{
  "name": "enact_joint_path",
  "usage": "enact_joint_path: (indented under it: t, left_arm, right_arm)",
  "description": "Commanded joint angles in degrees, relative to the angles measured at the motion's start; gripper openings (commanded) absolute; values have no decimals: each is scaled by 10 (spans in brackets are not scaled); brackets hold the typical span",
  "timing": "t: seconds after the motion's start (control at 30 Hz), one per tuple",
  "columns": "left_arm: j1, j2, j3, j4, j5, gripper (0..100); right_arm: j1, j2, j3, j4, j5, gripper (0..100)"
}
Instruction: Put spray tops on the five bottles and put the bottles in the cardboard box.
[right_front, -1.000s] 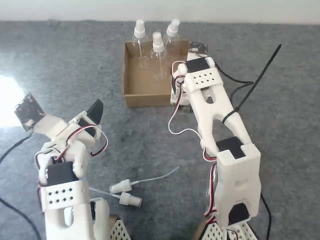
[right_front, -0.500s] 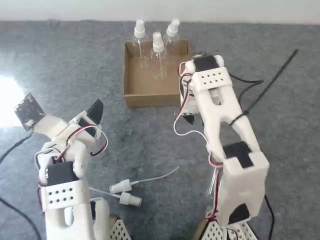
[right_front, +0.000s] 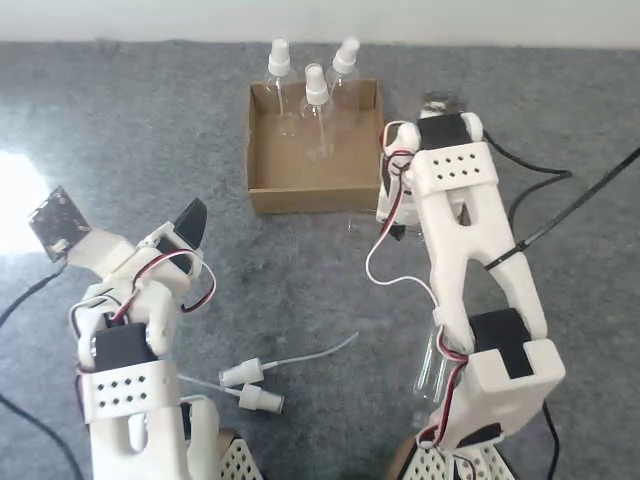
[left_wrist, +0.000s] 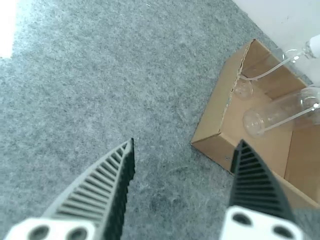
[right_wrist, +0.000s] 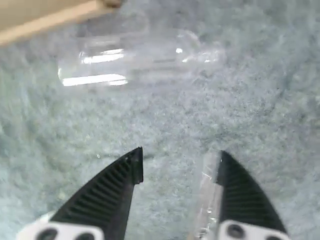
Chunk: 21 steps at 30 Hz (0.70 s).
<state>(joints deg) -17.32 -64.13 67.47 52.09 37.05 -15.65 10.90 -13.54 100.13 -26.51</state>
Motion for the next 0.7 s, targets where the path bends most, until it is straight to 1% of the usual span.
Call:
enact_joint_path:
  t: [0.0,0.17,0.27,0.43,0.67]
  left_arm:
    - [0,-8,-4,-13,-4,291]
    - [0,-8,-1,-13,-4,291]
    - [0,-8,4,-25,-4,291]
    - [0,-8,21,-55,-4,291]
    - [0,-8,23,-57,-4,291]
  right_arm:
    - [25,-42,-4,-15,-72,300]
    - [42,-34,-2,-47,-152,305]
    - [46,-3,-1,-70,-183,305]
    - [46,67,-4,-117,-210,304]
    - [46,113,-4,-174,-215,303]
